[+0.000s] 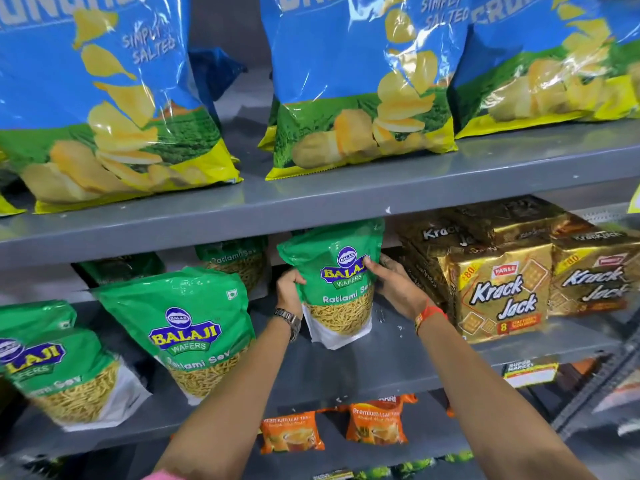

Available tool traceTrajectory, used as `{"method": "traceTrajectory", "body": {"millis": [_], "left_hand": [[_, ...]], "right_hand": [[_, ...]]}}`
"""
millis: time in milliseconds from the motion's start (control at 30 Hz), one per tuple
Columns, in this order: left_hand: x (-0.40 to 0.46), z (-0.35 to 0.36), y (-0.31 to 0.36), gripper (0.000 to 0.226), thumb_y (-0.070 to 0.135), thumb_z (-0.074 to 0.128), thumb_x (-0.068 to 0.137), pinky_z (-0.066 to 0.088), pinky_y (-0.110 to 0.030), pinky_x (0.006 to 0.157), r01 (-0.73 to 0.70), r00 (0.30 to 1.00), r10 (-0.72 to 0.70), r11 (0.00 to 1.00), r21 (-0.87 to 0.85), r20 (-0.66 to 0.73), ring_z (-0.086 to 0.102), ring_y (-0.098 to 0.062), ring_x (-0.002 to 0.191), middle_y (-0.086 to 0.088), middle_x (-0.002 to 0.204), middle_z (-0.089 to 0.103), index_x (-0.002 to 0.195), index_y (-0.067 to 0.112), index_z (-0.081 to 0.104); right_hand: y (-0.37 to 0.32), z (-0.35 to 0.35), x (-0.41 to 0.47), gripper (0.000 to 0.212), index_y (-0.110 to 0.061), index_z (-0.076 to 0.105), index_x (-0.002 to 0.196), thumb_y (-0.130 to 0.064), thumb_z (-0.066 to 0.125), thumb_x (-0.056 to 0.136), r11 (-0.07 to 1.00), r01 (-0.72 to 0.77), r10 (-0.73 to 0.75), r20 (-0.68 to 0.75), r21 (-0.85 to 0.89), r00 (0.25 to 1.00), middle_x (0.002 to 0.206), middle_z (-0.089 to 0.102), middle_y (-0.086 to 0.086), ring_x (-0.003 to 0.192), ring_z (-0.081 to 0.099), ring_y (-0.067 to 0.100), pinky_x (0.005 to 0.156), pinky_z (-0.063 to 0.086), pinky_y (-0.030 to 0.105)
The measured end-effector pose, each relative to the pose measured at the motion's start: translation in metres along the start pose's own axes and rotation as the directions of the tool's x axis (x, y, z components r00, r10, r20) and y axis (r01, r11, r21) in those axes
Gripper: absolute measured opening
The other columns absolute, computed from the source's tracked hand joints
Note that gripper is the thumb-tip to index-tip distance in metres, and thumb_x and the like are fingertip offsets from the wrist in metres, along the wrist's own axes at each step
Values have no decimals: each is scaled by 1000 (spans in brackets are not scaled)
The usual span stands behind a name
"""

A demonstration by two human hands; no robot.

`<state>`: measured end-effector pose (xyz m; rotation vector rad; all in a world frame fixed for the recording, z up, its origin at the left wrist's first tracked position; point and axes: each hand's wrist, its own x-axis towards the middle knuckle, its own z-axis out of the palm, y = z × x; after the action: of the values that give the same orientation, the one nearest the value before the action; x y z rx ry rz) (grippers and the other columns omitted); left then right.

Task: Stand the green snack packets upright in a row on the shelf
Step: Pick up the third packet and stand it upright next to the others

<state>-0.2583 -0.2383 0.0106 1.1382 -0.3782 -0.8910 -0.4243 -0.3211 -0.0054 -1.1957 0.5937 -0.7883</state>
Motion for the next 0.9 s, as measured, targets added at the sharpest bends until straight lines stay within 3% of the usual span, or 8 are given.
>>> {"method": "traceTrajectory", "body": {"millis": [167, 300, 400, 500, 567, 633, 767, 900], "left_hand": [[0, 6, -3, 50, -5, 31, 83, 50, -12, 43, 41, 999, -40, 987, -158, 9, 62, -9, 43, 7, 42, 66, 48, 13, 63], [1, -4, -16, 26, 10, 38, 89, 49, -26, 81, 8, 998, 5, 978, -208, 62, 68, -11, 73, 11, 65, 75, 84, 17, 63], [-4, -2, -16, 27, 22, 34, 94, 49, -27, 82, 40, 987, -12, 984, -171, 161, 68, -10, 78, 12, 69, 76, 100, 19, 60], [-9, 0, -15, 41, 28, 29, 97, 48, -33, 90, 62, 981, -34, 987, -148, 189, 67, -10, 81, 13, 69, 76, 130, 10, 45], [-16, 1, -13, 43, 29, 24, 98, 57, -22, 71, 36, 981, -14, 993, -116, 193, 70, -2, 67, 12, 70, 75, 132, 10, 41], [-26, 4, -13, 44, 30, 20, 98, 56, -15, 54, 31, 983, -17, 997, -74, 182, 69, 2, 58, 7, 89, 71, 131, 9, 42], [-38, 2, -12, 47, 30, 19, 99, 52, -24, 75, 62, 979, -47, 996, -67, 200, 70, -1, 75, -1, 126, 46, 137, 6, 34], [-47, -10, -17, 48, 31, 23, 98, 45, -27, 86, 109, 972, -94, 992, -60, 214, 64, -7, 86, -3, 135, 44, 137, 6, 36]], "right_hand": [[6, -4, 4, 45, -14, 65, 109, -34, 69, 70, 1000, 23, -21, -67, 22, 998, 100, 75, 0, 101, 67, 21, 97, 49, 42], [4, 1, 5, 57, -18, 64, 113, -54, 66, 68, 1000, -10, 9, -87, -12, 996, 113, 71, 1, 109, 64, 18, 101, 45, 43], [2, 6, 4, 59, -33, 62, 112, -71, 47, 70, 993, -60, 51, -82, -106, 995, 120, 67, -5, 107, 63, 7, 95, 46, 33], [5, 9, 2, 48, -38, 61, 106, -65, 29, 83, 992, -74, 65, -94, -106, 993, 116, 66, -7, 98, 64, 0, 86, 49, 24], [7, 10, 0, 47, -33, 61, 108, -59, 26, 90, 991, -78, 63, -135, -107, 989, 113, 65, -4, 94, 64, 2, 84, 49, 24], [10, 11, -2, 48, -28, 60, 112, -54, 25, 93, 991, -90, 72, -164, -100, 984, 111, 64, -2, 88, 64, 1, 76, 50, 20], [13, 14, -15, 50, -22, 57, 121, -49, 24, 95, 992, -89, 71, -191, -88, 979, 108, 63, -3, 81, 64, -2, 66, 50, 14], [14, 19, -35, 53, -16, 55, 125, -49, 26, 95, 994, -88, 68, -261, -68, 963, 121, 61, 4, 95, 62, 11, 82, 50, 24]]}}
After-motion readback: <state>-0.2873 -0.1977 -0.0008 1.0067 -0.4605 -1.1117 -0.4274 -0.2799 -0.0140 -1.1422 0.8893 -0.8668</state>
